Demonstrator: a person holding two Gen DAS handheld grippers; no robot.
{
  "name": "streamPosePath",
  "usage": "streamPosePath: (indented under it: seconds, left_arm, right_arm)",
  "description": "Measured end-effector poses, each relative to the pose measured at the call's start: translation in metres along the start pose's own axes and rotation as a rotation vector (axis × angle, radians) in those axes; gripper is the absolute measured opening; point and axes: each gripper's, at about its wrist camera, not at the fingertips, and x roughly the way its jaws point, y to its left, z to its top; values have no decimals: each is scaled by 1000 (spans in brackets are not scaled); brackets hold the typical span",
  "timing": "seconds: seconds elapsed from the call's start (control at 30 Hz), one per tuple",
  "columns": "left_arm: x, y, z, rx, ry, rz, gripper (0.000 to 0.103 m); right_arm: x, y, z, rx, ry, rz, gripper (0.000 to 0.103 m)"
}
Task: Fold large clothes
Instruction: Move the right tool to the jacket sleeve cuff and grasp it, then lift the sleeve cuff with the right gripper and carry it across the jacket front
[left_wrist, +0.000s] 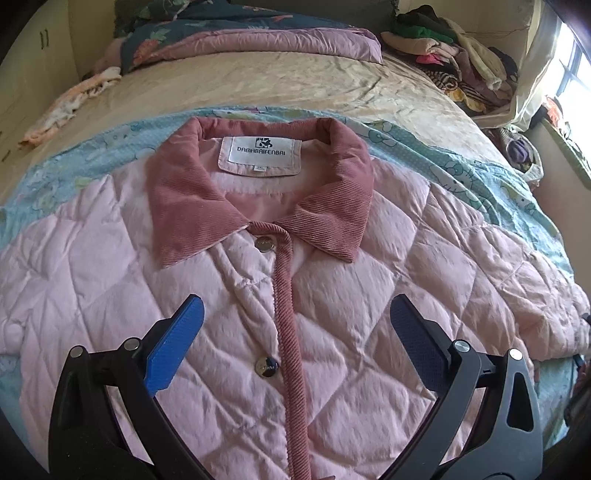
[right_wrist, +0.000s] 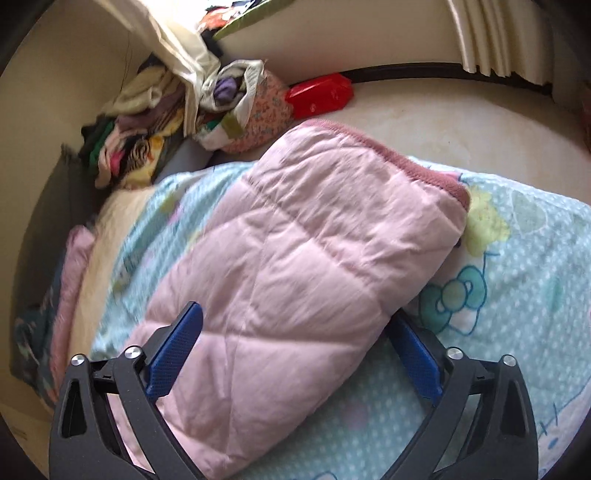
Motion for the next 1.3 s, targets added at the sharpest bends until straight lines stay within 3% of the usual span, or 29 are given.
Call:
streamPosePath:
  seconds: [0.07, 0.17, 0.27, 0.53, 0.77, 1.0, 1.3]
  left_arm:
    - [-4, 1, 2, 6, -16, 8, 95]
    - [-10, 2, 5, 8, -23, 6, 95]
    - [-20, 3, 7, 10, -37, 0, 95]
    - [-52, 11, 18, 4, -83, -14, 95]
    - [-83, 25, 27, 0, -119, -22, 95]
    - [-109, 53, 30, -21, -149, -54, 95]
    - [-129, 96, 29, -77, -175, -63, 95]
  right_arm:
    - [-2, 2, 3, -12, -18, 12, 58]
    - [-14, 11, 7, -48, -42, 68, 40]
    - [-38, 33, 9, -145, -95, 127, 30]
    - [-107, 112, -5, -387, -183, 273, 25]
    - [-161, 176, -31, -525, -238, 387, 24]
    - [-208, 229, -72, -645, -250, 488, 24]
    - [-236, 280, -119, -735, -214, 566, 23]
